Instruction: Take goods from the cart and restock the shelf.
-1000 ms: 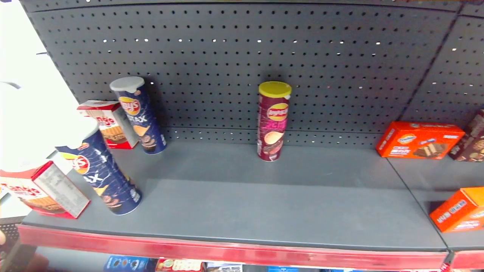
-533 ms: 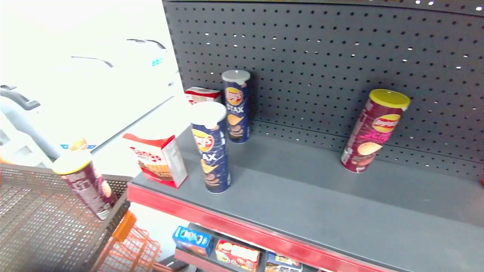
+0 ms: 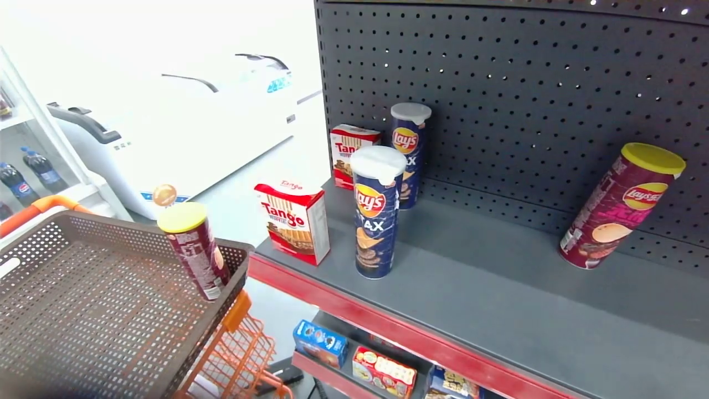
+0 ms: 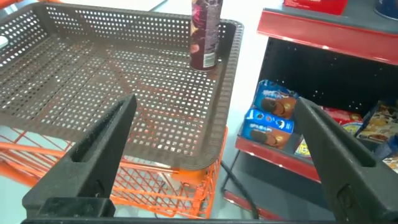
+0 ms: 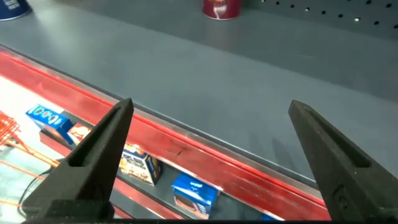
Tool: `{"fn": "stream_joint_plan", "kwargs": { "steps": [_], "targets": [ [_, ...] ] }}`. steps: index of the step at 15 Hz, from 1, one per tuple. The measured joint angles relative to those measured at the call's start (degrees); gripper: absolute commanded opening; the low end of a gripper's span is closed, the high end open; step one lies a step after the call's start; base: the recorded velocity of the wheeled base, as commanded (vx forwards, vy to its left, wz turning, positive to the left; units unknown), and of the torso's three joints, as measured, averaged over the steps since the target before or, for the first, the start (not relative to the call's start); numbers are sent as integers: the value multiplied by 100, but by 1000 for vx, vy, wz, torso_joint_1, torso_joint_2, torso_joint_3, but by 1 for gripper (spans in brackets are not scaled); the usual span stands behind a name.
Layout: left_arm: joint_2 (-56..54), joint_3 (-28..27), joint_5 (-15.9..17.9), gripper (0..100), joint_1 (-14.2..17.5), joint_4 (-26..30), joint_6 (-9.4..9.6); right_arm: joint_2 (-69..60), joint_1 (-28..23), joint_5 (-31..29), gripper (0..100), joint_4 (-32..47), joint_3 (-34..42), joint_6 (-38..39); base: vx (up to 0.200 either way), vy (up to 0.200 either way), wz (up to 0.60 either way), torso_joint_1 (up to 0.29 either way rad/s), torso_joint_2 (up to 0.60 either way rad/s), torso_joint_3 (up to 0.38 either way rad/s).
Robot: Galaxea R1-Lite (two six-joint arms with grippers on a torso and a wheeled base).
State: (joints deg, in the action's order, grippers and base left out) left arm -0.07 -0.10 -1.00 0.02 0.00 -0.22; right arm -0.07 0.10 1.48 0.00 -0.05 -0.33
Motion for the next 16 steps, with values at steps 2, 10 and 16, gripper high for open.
{"fn": "stream_joint_plan", "kwargs": {
  "steps": [2,10,16],
  "targets": [
    [2,-32,51,100,2,22,29,0,0,-2,100,2,5,1,0,0,0,0,0,0],
    [2272,-1571,-228,100,27,-68,84,0,-2,0,100,0,5,1,0,0,0,0,0,0],
    [5158,-1858,-258,100,49,-2146,265,0,0,0,100,2,5,0,0,0,0,0,0,0]
  ]
}}
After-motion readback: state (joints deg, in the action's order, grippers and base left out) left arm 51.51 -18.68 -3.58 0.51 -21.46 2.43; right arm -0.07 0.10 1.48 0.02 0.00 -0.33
